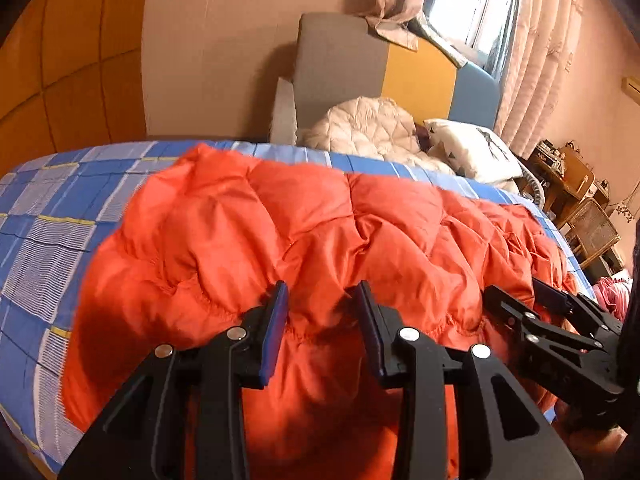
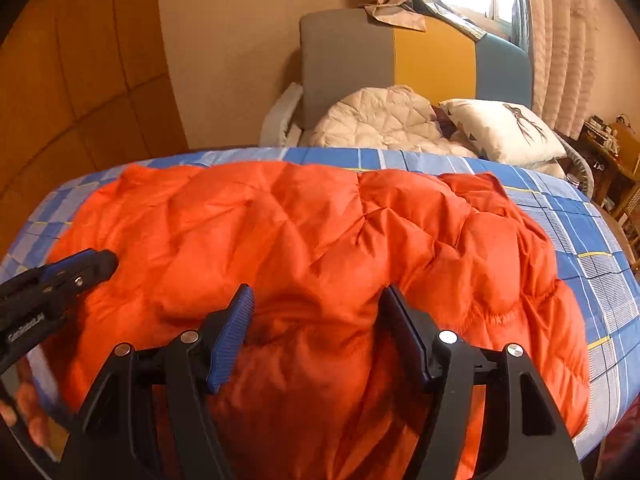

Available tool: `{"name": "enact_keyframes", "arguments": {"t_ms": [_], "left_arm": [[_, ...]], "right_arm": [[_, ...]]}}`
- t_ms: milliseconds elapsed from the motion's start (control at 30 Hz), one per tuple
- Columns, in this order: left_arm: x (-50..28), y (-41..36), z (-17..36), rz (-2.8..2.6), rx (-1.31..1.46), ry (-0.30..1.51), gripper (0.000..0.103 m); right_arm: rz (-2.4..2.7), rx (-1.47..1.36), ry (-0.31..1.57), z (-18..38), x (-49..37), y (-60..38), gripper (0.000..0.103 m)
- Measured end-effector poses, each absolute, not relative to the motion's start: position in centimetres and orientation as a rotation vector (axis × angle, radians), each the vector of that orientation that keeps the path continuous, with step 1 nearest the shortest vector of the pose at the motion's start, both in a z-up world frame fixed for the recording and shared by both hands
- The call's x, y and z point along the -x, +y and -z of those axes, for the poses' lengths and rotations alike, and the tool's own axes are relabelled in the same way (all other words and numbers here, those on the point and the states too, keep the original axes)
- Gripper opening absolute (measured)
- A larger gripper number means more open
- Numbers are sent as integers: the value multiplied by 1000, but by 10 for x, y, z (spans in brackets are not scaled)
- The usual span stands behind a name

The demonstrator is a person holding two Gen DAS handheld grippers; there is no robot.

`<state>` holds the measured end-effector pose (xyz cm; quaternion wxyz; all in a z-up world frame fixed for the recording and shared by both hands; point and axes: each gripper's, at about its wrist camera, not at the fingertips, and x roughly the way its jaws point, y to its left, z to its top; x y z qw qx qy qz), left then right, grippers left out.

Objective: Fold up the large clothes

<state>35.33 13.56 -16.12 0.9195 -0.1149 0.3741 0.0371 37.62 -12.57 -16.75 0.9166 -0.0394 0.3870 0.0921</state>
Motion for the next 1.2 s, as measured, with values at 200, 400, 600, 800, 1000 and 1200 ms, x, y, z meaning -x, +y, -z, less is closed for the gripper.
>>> {"name": "enact_keyframes", "arguments": {"t_ms": [200,400,600,800,1000,1200], "left_arm": [[-353,146,153,-94,237,742,37],[-321,223,146,-260,336,683,59],[-290,296,183,-287,515,769,59],[-288,298,221,-214,587,846,16],[-300,294,237,-305,541,916,9],[-278,287,206,-398,470,852,16]], "right_arm": [[-157,80,832,182,-394,-125,66],[-160,71,839,187,-397,-129,67],[-152,70,846,192,-404,-128,67],[-140,84,865,197,-415,-126,69],[-109,107,908,212,-437,-120,71],[-118,92,909,211,-431,-125,72]]}}
